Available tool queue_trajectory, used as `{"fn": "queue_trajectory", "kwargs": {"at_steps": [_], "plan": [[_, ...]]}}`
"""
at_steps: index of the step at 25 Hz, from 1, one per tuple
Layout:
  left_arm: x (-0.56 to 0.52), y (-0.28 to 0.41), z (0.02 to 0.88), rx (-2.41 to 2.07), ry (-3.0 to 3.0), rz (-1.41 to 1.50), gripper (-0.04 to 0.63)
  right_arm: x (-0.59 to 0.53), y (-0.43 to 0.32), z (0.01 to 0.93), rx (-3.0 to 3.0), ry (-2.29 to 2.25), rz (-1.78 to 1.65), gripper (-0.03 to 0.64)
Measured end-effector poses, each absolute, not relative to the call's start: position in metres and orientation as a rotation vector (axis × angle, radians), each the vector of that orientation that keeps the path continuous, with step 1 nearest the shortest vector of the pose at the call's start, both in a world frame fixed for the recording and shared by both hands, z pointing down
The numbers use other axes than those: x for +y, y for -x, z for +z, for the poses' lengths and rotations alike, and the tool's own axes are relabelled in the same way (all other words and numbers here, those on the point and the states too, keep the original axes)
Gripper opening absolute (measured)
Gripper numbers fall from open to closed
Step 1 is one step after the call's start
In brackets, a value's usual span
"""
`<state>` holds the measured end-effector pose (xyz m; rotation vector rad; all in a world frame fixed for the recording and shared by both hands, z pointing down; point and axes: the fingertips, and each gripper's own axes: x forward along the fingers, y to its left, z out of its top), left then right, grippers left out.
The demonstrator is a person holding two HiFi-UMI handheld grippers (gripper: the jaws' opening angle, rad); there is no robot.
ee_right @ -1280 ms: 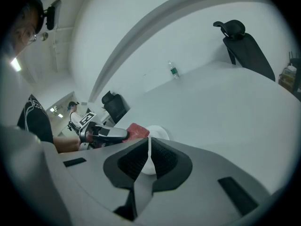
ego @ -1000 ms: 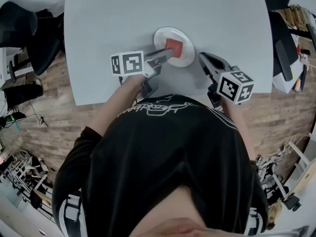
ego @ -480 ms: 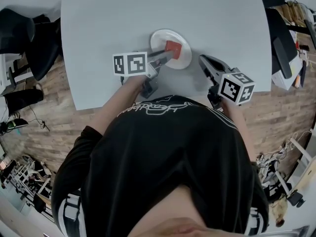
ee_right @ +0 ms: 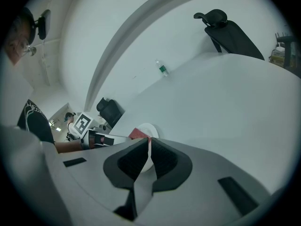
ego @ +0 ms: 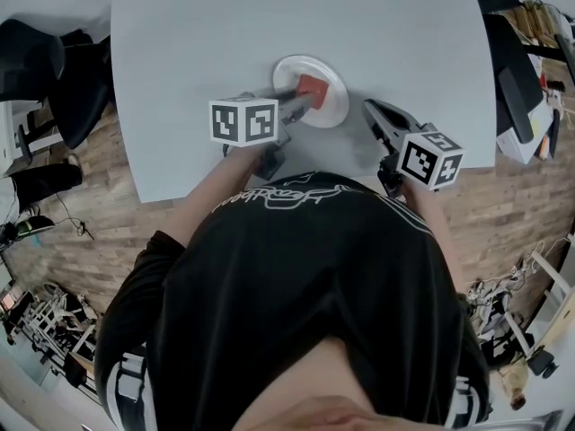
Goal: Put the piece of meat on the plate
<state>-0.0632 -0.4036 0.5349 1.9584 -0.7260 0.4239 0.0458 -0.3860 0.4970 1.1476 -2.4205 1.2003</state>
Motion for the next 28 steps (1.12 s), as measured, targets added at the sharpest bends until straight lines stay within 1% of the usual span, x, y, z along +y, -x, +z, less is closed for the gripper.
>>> {"fn": "queue_trajectory", "kwargs": {"at_steps": [10,13,19,28], "plan": [[-0.408,0.071,0.538,-0.834,-2.057,0.582,0.138,-0.385,-0.048,0.5,-2.412,-1.157,1.214,0.02],[-0.41,0.071,0.537,-0.85,-2.088,0.59,0.167,-0.386,-0.047,0.5,-2.413,-1.156,1.221,0.02],[-0.415,0.075,0.528,-0.859,-2.096,0.511,0.208,-0.388,-0.044,0.49,-2.443,-1.151,1.17,0.02],[-0.393,0.098,0.462,-0.901,-2.194,0.282,0.202,-0.386,-0.023,0.447,-2.552,-1.088,0.973,0.02]]}}
